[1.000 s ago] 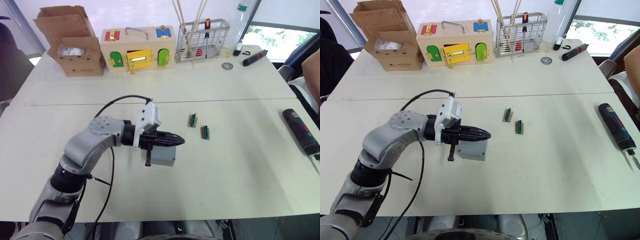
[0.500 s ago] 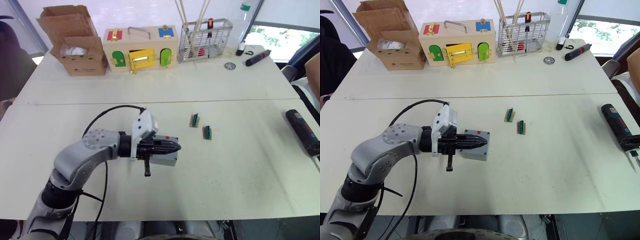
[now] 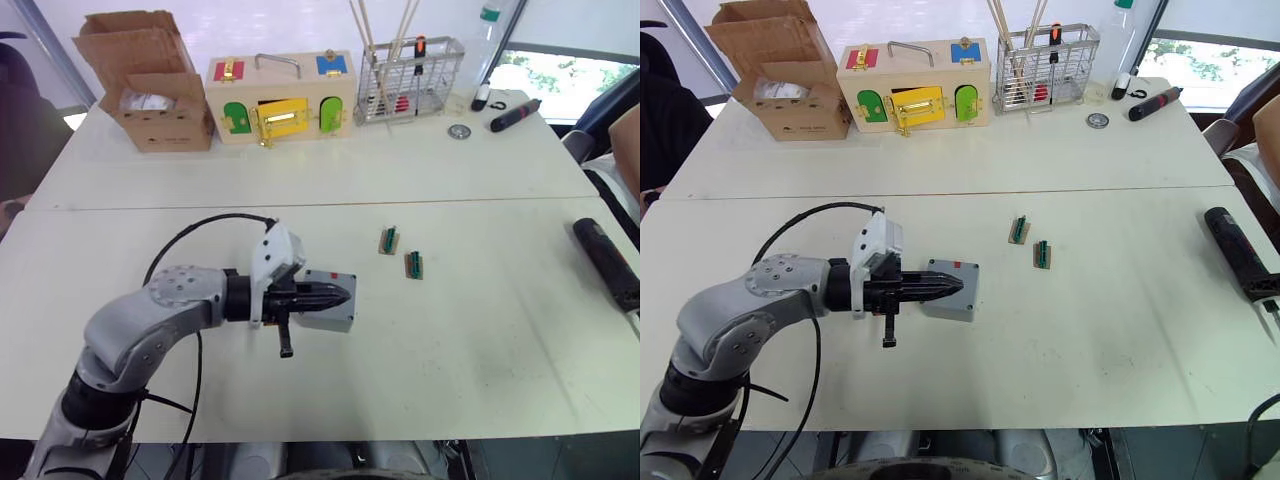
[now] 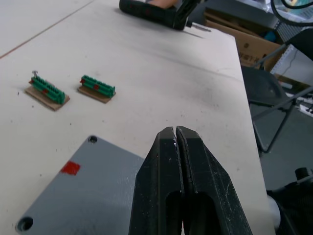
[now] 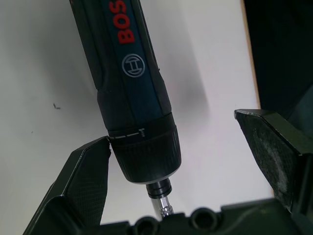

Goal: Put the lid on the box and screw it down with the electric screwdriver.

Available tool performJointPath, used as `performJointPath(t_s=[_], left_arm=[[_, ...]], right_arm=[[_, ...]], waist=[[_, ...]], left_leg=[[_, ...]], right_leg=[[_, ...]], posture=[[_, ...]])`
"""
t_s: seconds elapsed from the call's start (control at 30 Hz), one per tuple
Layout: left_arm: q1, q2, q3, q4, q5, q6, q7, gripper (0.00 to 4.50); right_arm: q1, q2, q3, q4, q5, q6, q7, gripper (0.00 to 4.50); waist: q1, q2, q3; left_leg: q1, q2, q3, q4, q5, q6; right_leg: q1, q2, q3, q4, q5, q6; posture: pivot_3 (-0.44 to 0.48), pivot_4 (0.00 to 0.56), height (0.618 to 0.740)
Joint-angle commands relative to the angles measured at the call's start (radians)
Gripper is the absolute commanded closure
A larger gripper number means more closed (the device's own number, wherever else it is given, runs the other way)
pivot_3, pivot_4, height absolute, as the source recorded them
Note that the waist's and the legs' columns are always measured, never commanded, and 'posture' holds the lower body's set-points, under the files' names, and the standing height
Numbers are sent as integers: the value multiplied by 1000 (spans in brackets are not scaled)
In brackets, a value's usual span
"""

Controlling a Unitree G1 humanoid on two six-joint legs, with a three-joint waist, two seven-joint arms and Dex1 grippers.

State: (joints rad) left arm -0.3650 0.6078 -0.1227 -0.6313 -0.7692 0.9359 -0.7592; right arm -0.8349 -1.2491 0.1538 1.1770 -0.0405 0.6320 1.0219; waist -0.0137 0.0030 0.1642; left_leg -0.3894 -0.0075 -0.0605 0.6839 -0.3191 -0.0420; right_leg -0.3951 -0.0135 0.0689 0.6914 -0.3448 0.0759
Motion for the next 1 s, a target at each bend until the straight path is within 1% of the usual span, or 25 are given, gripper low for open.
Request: performJointPath(t_s=[0.03, 0.1, 0.13, 0.2, 0.23, 0.33, 0.4, 0.43, 0.67, 0.8, 0.87, 1.0], left_arm=[[-2, 13, 34, -33, -29, 3, 11, 4500], [-2, 19, 34, -30, -31, 1, 14, 4500], [-2, 22, 33, -29, -31, 0, 16, 4500], [-3, 31, 32, -28, -32, 2, 21, 4500], [-3, 36, 33, -28, -33, 3, 23, 4500], [2, 53, 40, -31, -43, 6, 27, 4500], [8, 65, 49, -35, -56, 11, 31, 4500], [10, 68, 54, -36, -60, 14, 32, 4500], [8, 79, 52, -24, -64, 11, 30, 4500], [1, 85, 41, -3, -47, -1, 11, 4500], [-1, 86, 35, 6, -40, -7, 3, 4500], [-8, 80, 22, 23, -26, -19, -8, 4500]], right_arm=[[-23, 6, -15, 37, -34, -31, -9, 14], [-26, 18, -19, 56, -43, -41, -9, 14], [-30, 24, -21, 63, -45, -38, -9, 223], [-27, 38, -24, 80, -48, -36, 1, 737], [-24, 44, -31, 90, -47, -36, -6, 1102], [-15, 52, -38, 102, -53, -55, -7, 1991], [-15, 54, -44, 105, -55, -64, -11, 2713], [-15, 56, -50, 106, -52, -72, -17, 2769], [-22, 67, -58, 103, -64, -64, 10, 2770], [-28, 61, -61, 100, -67, -47, 31, 2770], [-29, 58, -69, 96, -68, -58, 10, 2770], [-50, 57, -74, 84, -68, -45, 26, 2770]], waist=[[0, 0, 0], [0, 0, 0], [0, 0, 0], [-1, 0, 0], [0, 0, 0], [0, 0, 0], [0, 0, 0], [0, 0, 0], [-1, 0, 0], [-1, 0, 0], [-1, 0, 0], [-2, 0, 0]], left_leg=[[0, 0, 0, 0, 0, 0], [0, 0, 0, 0, 0, 0], [0, 0, 0, 0, 0, 0], [0, 0, 0, 0, 0, -1], [0, 0, 0, 0, 1, -1], [0, 0, 0, 0, 1, -1], [0, 0, 0, 0, 1, -1], [0, 0, 0, 0, 1, -1], [0, 0, 0, 1, 1, -1], [0, 0, 0, 1, 1, -1], [0, 0, 0, 1, 1, -1], [0, 0, 1, 1, 1, -1]], right_leg=[[0, 0, 0, 0, 0, 0], [0, 0, 0, 0, 0, 0], [0, 0, 0, 0, 0, 0], [0, 0, 0, 1, 0, 0], [0, 0, 0, 1, 0, 0], [0, 0, 0, 1, 0, 0], [0, 0, 0, 1, 0, 0], [0, 0, 0, 1, 0, 0], [0, 0, 0, 1, 0, 0], [0, 0, 0, 1, 0, 0], [0, 0, 0, 1, 0, 0], [0, 0, 0, 1, 0, 0]], posture=[[0, 150, 740], [0, 150, 740], [0, 150, 740], [0, 150, 740], [0, 150, 740], [0, 150, 740], [0, 150, 740], [0, 150, 740], [0, 150, 740], [0, 150, 740], [0, 150, 740], [0, 150, 740]])
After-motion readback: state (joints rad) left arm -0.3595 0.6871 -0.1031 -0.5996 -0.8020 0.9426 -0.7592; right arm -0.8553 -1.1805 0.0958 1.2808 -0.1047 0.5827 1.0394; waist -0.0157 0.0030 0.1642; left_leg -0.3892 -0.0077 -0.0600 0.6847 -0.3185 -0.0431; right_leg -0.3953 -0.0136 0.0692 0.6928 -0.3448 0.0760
